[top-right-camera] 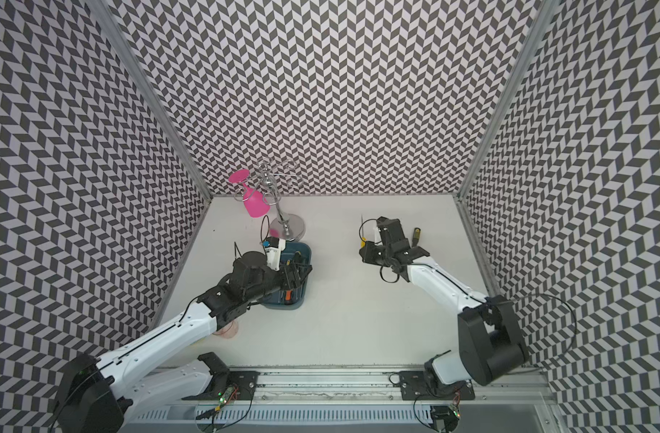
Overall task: Put the screwdriver on the desktop into the storage box
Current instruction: Pick up the screwdriver from the center of the board.
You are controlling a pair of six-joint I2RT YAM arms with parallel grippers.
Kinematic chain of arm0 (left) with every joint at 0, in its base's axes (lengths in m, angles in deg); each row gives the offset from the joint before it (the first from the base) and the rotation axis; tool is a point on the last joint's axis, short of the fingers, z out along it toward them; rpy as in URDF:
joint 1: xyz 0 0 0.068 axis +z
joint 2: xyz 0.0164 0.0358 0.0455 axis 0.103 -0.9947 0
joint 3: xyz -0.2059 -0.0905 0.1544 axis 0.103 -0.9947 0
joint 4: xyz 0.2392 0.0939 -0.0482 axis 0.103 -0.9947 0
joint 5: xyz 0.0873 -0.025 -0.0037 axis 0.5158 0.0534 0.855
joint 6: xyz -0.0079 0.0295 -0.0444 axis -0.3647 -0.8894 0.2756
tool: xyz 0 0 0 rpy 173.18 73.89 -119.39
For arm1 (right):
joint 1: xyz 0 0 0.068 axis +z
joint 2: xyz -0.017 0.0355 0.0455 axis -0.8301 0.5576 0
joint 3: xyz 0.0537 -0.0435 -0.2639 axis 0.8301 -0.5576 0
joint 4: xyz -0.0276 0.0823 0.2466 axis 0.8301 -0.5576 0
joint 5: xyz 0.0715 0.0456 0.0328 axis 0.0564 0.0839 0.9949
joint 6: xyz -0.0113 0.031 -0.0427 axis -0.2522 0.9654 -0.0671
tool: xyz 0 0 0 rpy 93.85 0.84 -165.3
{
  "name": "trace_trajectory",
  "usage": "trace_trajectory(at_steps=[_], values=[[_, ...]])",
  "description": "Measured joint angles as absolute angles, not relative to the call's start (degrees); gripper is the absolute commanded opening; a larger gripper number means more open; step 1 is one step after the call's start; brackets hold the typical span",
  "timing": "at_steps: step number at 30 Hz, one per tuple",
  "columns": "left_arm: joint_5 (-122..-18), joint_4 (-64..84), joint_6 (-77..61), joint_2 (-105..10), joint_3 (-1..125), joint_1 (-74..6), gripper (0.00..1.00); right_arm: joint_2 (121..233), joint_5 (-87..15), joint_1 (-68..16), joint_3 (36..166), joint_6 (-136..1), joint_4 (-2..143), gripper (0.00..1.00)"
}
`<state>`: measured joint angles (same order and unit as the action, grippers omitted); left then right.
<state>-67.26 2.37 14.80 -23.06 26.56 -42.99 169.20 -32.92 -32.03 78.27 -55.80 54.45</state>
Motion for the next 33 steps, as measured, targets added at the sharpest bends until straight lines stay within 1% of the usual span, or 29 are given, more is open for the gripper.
trace_trajectory(at_steps=[9,13,16,24,33], values=[[-71.0,12.5,17.1,-18.4,20.7,-43.0,0.67,158.3,-23.2,-23.8,67.8,-52.2,66.6,0.07],[-72.9,17.4,18.2,-17.3,18.6,-43.0,0.68,154.7,-19.6,-20.6,63.6,-49.5,73.7,0.07],[-74.1,20.4,18.8,-16.8,17.2,-43.0,0.70,152.4,-18.1,-18.6,61.5,-48.1,77.9,0.07],[-76.2,27.5,19.8,-16.0,15.2,-44.5,0.71,150.5,-16.6,-15.6,59.0,-45.4,85.5,0.07],[-77.1,31.6,19.9,-16.8,15.2,-46.4,0.61,150.8,-15.4,-13.9,58.2,-43.8,90.2,0.06]])
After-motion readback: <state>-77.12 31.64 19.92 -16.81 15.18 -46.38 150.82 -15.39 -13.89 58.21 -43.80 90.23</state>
